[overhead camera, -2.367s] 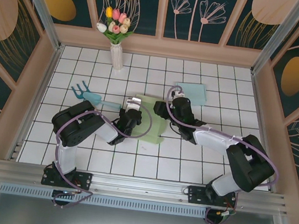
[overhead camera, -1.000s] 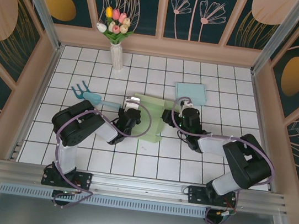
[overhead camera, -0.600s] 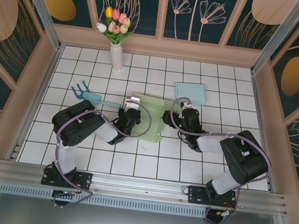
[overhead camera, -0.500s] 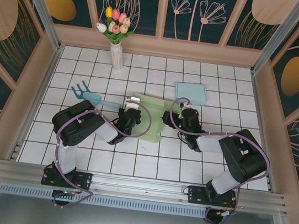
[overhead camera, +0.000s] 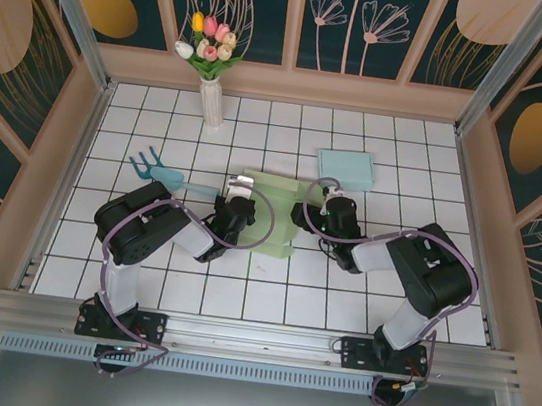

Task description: Fold the paper box

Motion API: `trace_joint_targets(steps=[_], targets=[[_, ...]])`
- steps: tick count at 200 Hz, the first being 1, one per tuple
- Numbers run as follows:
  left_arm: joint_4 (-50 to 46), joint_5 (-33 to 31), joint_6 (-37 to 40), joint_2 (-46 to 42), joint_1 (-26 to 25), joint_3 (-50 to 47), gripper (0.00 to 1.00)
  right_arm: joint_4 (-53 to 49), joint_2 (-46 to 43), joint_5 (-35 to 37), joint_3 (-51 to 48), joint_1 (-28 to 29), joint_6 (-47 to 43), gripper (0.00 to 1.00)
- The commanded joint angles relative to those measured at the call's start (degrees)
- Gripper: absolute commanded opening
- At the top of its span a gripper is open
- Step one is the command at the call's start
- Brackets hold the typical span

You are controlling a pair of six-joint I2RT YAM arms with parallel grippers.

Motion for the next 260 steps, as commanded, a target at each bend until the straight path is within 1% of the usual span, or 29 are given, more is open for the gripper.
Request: trace_joint_targets(steps=[1,22,61,99,209,240,260], targets=[[-0.81,0.57,1.24,1.69,-0.09,0.01,0.14,5.66,1.69,-3.13,1.17,-0.43,0.25,0.64],[-0.83,0.58,1.24,1.69,-0.16,0.01,0.14,6.91,2.21,-4.43,1.41,-0.16,-0.04,0.63],[-0.73,0.46,1.31,1.69,-0.11,0.01,0.14,8.44,1.42,-3.84,1.16,1.36,-1.71,0.63],[-0.72,0.57,1.24,1.69,-0.14,-0.08,0.14,6.99,1.87,-3.84,2.96,3.06,-2.91,0.62],[-0.55,0.65,1.30,1.65,-0.13,-0.17,0.14,6.78,9.91,-4.99,9.50,6.55,-2.29,0.62],[-0.55,0.67,1.33,1.78,-0.09,-0.17,0.14,6.17,9.04,-4.80,9.22,6.55,-2.62,0.62],[-0.62,0.56,1.31,1.78,-0.11,-0.09,0.14,4.85,6.49,-5.05,8.29,6.63,-3.24,0.62]])
